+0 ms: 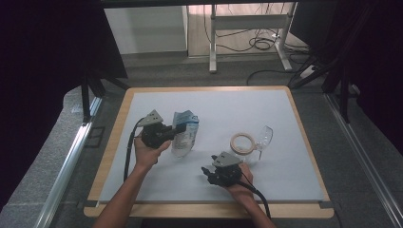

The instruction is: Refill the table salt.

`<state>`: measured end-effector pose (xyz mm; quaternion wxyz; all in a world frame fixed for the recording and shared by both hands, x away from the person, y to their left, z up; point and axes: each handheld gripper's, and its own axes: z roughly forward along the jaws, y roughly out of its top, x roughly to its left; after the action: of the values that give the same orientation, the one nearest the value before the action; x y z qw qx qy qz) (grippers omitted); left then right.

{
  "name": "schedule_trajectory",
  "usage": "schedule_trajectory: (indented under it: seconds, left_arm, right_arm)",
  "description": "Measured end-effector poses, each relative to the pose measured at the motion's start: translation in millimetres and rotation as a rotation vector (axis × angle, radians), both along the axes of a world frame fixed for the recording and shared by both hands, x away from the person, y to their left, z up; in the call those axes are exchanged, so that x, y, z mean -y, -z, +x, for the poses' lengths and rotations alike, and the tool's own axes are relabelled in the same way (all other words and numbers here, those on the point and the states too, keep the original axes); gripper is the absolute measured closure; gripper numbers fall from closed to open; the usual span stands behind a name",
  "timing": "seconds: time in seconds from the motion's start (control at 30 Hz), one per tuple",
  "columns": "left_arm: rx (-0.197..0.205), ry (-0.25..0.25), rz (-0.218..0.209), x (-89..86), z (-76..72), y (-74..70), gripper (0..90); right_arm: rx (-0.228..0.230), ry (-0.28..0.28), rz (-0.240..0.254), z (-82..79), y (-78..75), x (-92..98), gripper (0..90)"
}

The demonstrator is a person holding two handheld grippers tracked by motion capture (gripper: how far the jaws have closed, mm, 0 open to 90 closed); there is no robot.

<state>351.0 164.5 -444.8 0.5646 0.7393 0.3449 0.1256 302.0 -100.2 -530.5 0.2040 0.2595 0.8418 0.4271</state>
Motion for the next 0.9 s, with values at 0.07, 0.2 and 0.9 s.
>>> schedule_trajectory:
  seconds: [0.07, 0.2, 0.9]
  left_arm:
    - [0.005, 0.003, -0.006, 1.8, -2.1, -2.4, 89.9]
    - [0.009, 0.024, -0.024, 5.9, -7.7, -8.0, 89.9]
    - [0.028, 0.091, -0.030, 30.1, -27.6, -22.5, 89.9]
  right_arm:
    - [0.005, -0.001, 0.000, 0.8, 0.4, -2.8, 41.9]
    - [0.013, 0.000, -0.006, 1.6, 0.9, -12.3, 41.2]
    - [0.120, 0.080, -0.043, 16.9, 6.1, -38.8, 39.4]
